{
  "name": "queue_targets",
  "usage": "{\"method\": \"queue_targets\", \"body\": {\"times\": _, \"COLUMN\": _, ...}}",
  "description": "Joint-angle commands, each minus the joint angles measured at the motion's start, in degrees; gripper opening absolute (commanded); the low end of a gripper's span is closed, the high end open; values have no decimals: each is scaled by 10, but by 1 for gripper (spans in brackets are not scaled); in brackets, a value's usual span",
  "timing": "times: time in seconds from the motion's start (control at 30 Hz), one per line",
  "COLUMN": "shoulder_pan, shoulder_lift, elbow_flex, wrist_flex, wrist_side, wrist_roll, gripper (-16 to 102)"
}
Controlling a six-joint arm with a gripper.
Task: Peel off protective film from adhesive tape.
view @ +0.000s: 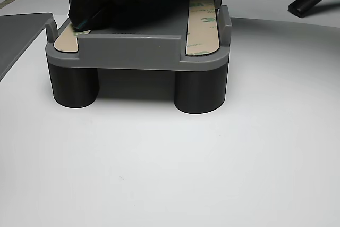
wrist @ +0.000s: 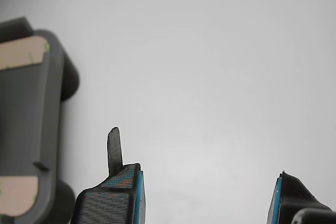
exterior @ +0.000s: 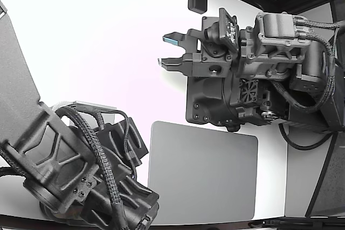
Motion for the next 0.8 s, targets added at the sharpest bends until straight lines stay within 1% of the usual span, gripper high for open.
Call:
{"method": "queue_targets", "body": {"times": 0.0, "shoulder_pan": -11, "shoulder_lift": 12, "elbow_flex": -12, "wrist_flex": -6, "wrist_side": 6, "wrist_roll": 6, "gripper": 100}}
{"method": "queue_targets", "body": {"times": 0.57, "shoulder_pan": -11, "shoulder_lift": 12, "elbow_flex": -12, "wrist_flex": -6, "wrist_side": 7, "wrist_roll": 7, "gripper": 100}}
{"method": "queue_targets", "body": {"times": 0.77, "shoulder_pan": -11, "shoulder_lift": 12, "elbow_flex": -12, "wrist_flex": -6, "wrist_side": -1, "wrist_roll": -1, "gripper": 100}}
